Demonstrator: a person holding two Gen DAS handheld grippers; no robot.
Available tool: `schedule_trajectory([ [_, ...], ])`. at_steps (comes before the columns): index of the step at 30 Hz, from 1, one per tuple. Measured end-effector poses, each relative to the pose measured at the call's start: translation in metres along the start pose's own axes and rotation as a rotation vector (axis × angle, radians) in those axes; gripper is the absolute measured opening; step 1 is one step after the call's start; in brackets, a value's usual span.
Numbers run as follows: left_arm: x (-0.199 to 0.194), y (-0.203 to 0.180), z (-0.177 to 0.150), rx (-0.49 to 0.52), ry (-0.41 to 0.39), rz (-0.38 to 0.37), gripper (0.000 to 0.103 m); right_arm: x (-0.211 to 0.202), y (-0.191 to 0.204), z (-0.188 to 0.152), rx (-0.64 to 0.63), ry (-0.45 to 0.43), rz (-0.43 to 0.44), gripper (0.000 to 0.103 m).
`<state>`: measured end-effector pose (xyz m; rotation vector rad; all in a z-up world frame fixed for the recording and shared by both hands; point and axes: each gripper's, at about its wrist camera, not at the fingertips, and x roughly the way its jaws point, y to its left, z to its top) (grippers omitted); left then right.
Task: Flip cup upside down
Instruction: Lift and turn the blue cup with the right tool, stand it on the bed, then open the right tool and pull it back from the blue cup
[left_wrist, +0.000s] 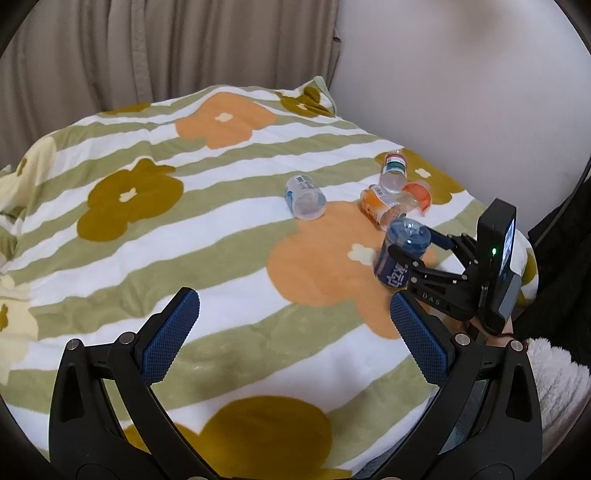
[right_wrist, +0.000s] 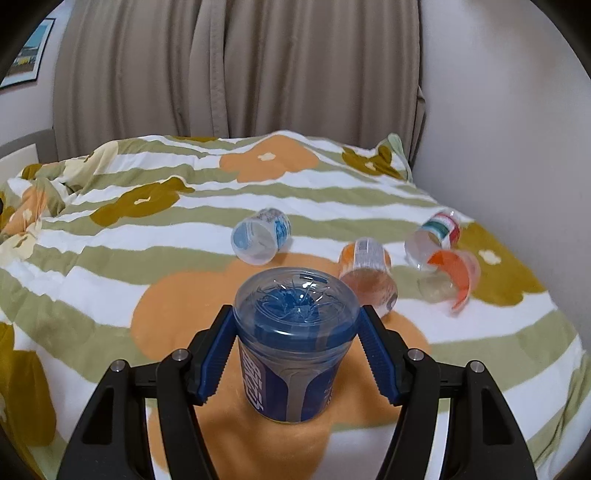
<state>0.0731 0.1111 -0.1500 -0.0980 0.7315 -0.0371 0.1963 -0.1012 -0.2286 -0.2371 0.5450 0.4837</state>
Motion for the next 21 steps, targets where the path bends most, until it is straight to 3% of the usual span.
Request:
schedule_trajectory([
  [15, -0.006, 0.001, 0.002, -0.043, -0.005, -0.016, 0.103, -0.007, -0.001, -0.002, 0.038, 0.032, 0.025, 0.065],
  [16, -0.007, 0.001, 0.002, -0.044, -0.008, -0.015, 0.103, -0.006, -0.002, -0.002, 0.055, 0.036, 0.038, 0.074],
  [17, -0.009, 0.000, 0.001, -0.043, -0.010, -0.016, 0.103, -0.005, -0.003, -0.002, 0.070, 0.036, 0.042, 0.091],
  [18, -0.010, -0.001, 0.001, -0.042, -0.013, -0.015, 0.103, -0.005, -0.004, -0.002, 0.089, 0.027, 0.048, 0.099],
  [21, -0.017, -0.003, -0.001, -0.039, -0.020, -0.010, 0.103, -0.011, -0.004, -0.003, 0.111, -0.023, 0.051, 0.103],
])
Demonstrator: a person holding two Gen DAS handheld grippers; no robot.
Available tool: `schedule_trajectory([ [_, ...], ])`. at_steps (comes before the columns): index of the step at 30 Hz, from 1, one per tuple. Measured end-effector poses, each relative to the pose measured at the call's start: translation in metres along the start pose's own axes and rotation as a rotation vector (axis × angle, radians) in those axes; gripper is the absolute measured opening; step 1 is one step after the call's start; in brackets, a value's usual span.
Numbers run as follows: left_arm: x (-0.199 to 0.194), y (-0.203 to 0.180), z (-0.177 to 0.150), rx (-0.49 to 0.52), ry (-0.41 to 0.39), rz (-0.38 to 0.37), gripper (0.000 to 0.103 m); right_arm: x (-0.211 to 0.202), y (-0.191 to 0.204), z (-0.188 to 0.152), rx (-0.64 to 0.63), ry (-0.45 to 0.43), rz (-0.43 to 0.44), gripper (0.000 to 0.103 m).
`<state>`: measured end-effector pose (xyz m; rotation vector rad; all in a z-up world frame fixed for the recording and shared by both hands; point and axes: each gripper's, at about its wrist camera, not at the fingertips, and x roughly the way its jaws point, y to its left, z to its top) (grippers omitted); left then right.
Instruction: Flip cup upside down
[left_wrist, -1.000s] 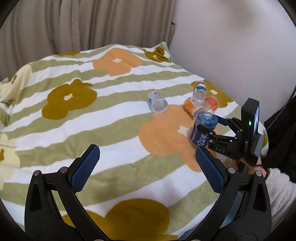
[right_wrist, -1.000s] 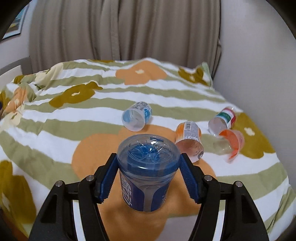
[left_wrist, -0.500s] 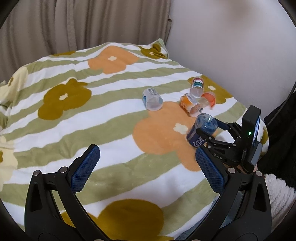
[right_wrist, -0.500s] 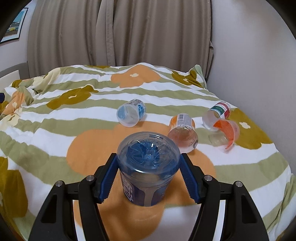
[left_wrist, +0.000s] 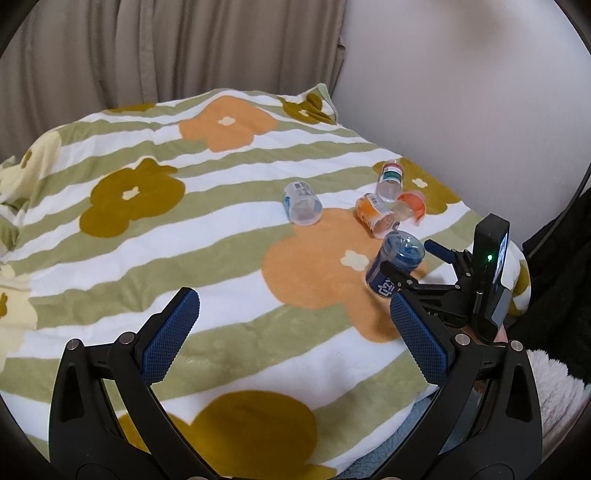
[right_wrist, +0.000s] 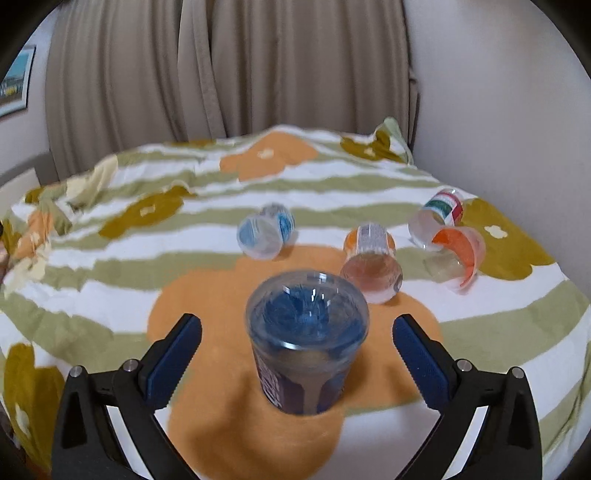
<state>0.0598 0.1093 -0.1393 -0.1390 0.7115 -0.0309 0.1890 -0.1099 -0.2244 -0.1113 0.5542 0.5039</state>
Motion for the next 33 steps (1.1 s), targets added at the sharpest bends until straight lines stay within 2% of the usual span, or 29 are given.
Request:
schedule_trajectory([
  [6, -0.016, -0.005, 0.001, 0.008, -0.036, 0.012, 0.103, -0.018, 0.008, 0.003, -0.045, -0.002, -0.012, 0.103],
  [12, -0.037, -0.020, 0.009, 0.025, -0.122, 0.007, 0.103, -0.086, 0.015, 0.025, -0.107, -0.074, -0.083, 0.103],
  [14, -0.047, -0.030, 0.015, 0.048, -0.172, -0.007, 0.103, -0.119, 0.017, 0.041, -0.123, -0.101, -0.124, 0.103],
  [18, -0.075, -0.052, 0.040, 0.084, -0.313, -0.012, 0.103, -0.189, 0.017, 0.071, -0.116, -0.237, -0.231, 0.103],
  [22, -0.105, -0.080, 0.068, 0.113, -0.454, -0.021, 0.103, -0.240, 0.009, 0.100, -0.044, -0.293, -0.268, 0.103],
  [25, -0.118, -0.100, 0.078, 0.148, -0.516, -0.003, 0.103, -0.267, 0.001, 0.111, 0.022, -0.332, -0.310, 0.103],
  [30, -0.121, -0.118, 0.065, 0.144, -0.524, 0.003, 0.103, -0.285, -0.007, 0.103, 0.080, -0.324, -0.397, 0.103],
  [33, -0.119, -0.124, 0.053, 0.138, -0.517, -0.016, 0.103, -0.286, -0.008, 0.090, 0.091, -0.312, -0.413, 0.103],
])
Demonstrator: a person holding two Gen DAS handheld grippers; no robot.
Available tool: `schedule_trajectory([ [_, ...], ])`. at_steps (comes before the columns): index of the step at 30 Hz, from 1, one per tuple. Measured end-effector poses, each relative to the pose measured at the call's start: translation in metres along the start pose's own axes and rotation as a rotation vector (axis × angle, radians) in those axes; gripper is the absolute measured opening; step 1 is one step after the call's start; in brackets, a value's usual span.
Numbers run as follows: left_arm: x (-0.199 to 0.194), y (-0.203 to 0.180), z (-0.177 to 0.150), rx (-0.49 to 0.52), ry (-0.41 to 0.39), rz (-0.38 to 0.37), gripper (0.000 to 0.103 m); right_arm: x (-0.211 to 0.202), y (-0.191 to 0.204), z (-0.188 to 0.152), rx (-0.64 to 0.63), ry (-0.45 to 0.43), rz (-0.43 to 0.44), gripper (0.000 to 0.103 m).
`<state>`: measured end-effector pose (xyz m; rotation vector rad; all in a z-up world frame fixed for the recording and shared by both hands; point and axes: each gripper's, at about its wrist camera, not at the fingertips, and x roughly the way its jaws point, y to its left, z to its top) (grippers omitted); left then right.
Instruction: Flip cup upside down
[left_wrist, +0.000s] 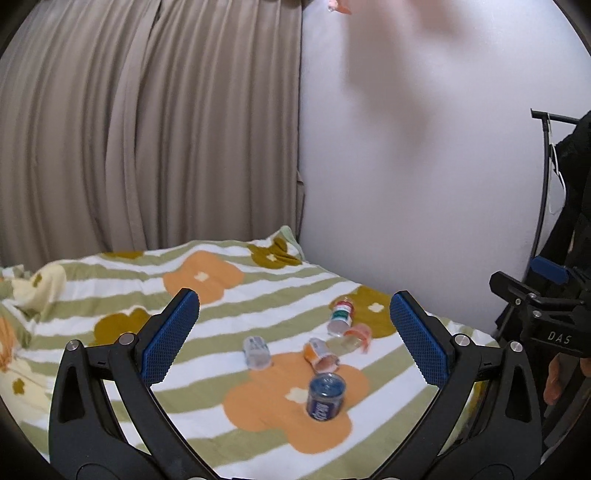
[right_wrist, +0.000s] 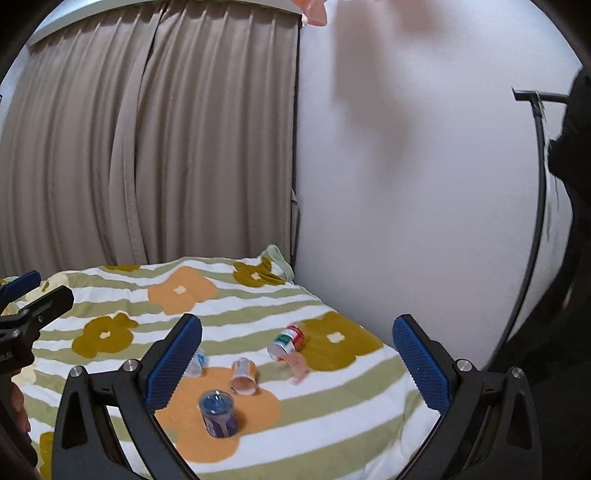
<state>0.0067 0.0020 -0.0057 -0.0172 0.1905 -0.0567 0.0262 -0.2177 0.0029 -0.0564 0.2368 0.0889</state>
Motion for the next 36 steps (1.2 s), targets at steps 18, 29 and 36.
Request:
schedule_trajectory([
  [18, -0.001, -0.008, -0.009, 0.033, -0.001, 0.015, 0.103, -0.016, -0.005, -0.007, 0.009, 0.001, -0.030, 0.103],
  [29, 0.000, -0.010, -0.010, 0.036, -0.011, 0.017, 0.103, -0.015, -0.006, -0.005, 0.013, 0.001, -0.028, 0.103],
  [36, 0.002, -0.015, -0.009, 0.041, -0.014, 0.015, 0.103, -0.016, -0.005, -0.006, 0.008, 0.002, -0.035, 0.103],
])
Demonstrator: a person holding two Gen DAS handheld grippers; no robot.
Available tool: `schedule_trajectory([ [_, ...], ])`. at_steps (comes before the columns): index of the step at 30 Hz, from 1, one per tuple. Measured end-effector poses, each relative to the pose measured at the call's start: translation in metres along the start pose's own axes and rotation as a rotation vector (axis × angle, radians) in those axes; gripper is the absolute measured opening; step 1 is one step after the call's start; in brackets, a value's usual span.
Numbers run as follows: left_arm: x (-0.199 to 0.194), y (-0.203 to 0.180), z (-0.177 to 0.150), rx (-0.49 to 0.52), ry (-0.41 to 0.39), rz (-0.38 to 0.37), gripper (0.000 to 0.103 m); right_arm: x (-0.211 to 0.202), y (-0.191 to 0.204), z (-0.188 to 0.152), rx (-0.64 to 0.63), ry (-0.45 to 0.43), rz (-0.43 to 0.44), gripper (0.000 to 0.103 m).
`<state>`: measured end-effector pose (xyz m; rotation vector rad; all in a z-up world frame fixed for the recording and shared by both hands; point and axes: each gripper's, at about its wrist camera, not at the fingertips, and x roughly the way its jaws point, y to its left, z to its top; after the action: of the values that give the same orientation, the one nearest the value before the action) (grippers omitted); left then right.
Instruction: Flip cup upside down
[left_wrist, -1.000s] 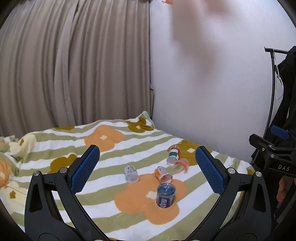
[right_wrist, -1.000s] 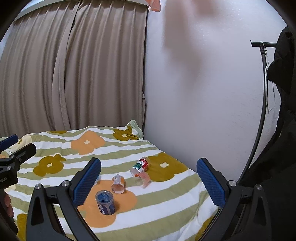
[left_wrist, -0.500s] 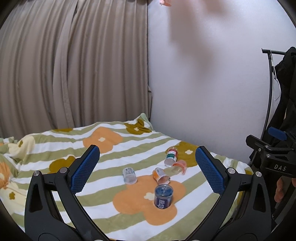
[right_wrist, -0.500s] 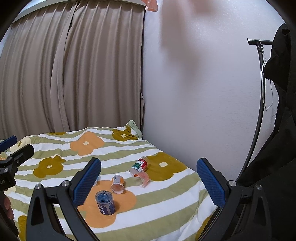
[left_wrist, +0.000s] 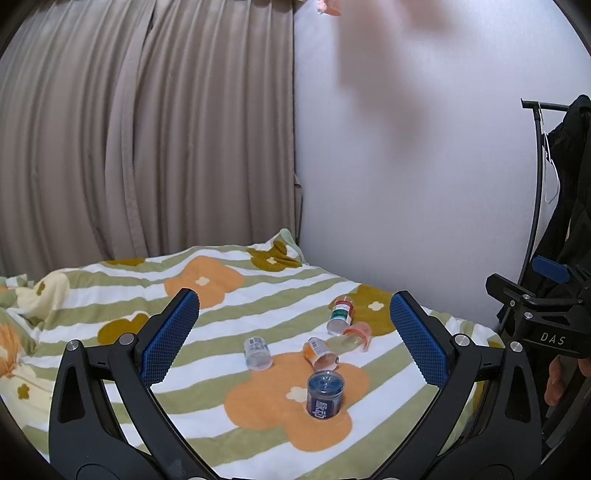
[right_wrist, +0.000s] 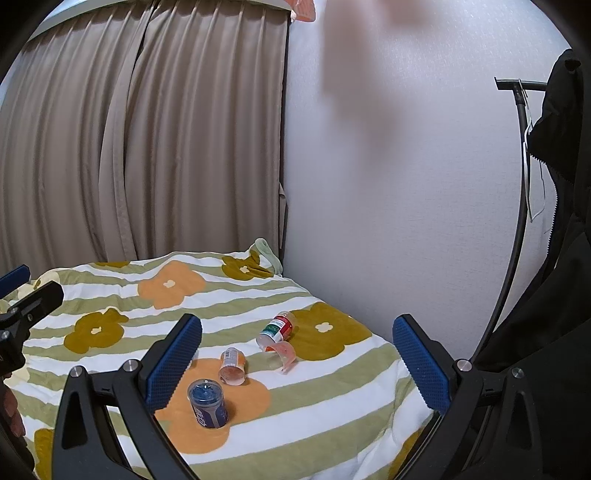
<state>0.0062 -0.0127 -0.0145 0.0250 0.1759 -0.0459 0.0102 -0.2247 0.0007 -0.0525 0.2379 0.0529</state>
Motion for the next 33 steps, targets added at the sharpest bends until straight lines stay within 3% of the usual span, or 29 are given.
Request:
schedule_trajectory([
  [33, -0.0032, -0.0069, -0.0022, 0.007, -0.003, 0.000, 0.103, -0.0028, 0.0011, -0.0019, 0.002, 0.003, -0.002, 0.103],
])
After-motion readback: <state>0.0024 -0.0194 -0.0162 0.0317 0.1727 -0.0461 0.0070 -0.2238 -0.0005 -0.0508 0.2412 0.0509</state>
